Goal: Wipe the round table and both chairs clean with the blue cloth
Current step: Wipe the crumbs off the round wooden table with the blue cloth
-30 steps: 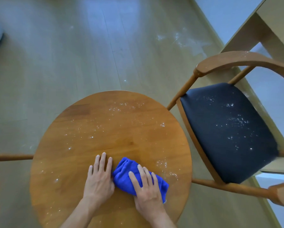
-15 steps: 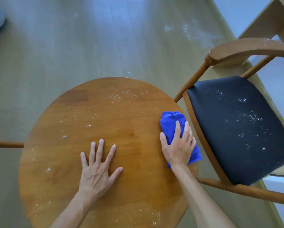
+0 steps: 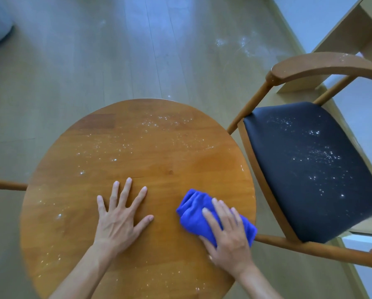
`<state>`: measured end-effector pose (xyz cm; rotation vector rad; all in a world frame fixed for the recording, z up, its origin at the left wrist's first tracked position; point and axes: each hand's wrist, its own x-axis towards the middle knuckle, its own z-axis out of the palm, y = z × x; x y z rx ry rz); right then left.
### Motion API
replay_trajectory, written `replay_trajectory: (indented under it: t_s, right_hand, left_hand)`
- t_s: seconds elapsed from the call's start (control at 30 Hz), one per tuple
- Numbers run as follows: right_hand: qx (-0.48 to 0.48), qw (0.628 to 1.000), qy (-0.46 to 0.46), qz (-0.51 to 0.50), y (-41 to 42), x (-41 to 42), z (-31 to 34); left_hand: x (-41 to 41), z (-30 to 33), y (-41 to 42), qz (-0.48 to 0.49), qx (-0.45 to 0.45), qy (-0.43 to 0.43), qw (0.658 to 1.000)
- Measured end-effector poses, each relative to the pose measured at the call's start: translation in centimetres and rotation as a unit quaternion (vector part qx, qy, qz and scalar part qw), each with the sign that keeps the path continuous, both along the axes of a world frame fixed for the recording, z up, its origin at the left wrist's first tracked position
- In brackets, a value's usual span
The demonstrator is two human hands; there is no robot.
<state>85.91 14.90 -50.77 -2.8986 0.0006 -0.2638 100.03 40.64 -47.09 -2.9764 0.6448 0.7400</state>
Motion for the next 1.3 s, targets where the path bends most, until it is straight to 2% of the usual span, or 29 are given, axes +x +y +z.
replay_trajectory:
  t_s: [0.1,0.2,0.3,0.37,0.53,0.67,0.77,0.87,0.93,1.1,1.2,1.3]
  right_hand:
    - [-0.024,0.982,-0.005,-0.188,-3.4,2.6,0.4]
    - [0.019,0.914,0.001,-0.405,-4.2,6.7,0.5]
    - [0.06,0.845,0.019,-0.531,-3.8,11.2,0.6]
    - [0.043,0.852,0.033,-0.52,-2.8,13.9,0.9]
    - [0.048,0.915,0.032,-0.399,3.3,21.3,0.9]
    - [0.021,0.983,0.024,-0.18,12.0,22.3,0.7]
    - [0.0,0.999,0.018,-0.041,13.6,21.2,0.4]
    - [0.0,1.0,0.02,0.009,9.7,20.4,0.5]
    - [-0.006,0.999,0.024,-0.031,5.8,19.4,0.7]
    - [-0.007,0.971,0.026,-0.239,-3.8,14.9,1.1]
    - [-0.008,0.937,0.029,-0.349,-3.7,14.7,0.8]
    - [0.004,0.908,0.021,-0.418,-2.0,17.8,0.7]
  left_hand:
    - [-0.2,-0.1,-0.1,-0.009,-0.005,0.002,1.0]
    - [-0.2,-0.2,-0.2,-0.006,-0.017,-0.003,1.0]
    - [0.2,-0.1,-0.2,-0.009,-0.022,0.003,1.0]
    - [0.2,-0.1,-0.2,-0.007,-0.028,0.004,1.0]
    - [0.5,-0.2,-0.1,0.003,-0.036,0.004,0.999]
    - [0.6,0.0,-0.1,0.007,-0.033,0.012,0.999]
    - [0.5,0.1,-0.1,0.013,-0.03,0.019,0.999]
    - [0.4,0.5,-0.1,0.02,-0.029,0.023,0.999]
    - [0.5,0.8,-0.2,0.021,-0.026,0.019,0.999]
    - [0.5,1.1,0.2,-0.014,-0.027,0.008,1.0]
    - [0.9,0.9,0.7,-0.02,-0.034,-0.005,0.999]
    - [1.0,0.4,0.7,-0.024,-0.046,-0.019,0.998]
